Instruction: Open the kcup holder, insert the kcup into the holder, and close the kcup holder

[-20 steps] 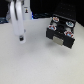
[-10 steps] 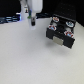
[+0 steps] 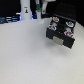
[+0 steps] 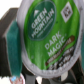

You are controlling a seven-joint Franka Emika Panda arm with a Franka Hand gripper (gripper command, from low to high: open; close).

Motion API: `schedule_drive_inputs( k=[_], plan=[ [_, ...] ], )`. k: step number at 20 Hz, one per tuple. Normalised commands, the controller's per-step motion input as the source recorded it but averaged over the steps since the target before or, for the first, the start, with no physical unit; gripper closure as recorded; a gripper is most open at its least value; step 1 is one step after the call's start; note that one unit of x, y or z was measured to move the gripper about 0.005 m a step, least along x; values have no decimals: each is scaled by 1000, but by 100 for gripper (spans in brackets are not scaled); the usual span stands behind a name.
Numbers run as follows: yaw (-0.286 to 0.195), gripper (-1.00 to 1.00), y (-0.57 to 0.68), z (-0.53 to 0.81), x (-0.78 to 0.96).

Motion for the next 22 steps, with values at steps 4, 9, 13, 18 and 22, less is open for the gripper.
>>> schedule_drive_inputs(
  k=[4, 9, 13, 18, 22],
  plan=[
    [6, 100, 669, 404, 231],
    [3, 100, 682, 319, 281],
    [1, 100, 690, 268, 246],
    [13, 100, 681, 159, 239],
    [25, 100, 653, 39, 216]
  ],
)
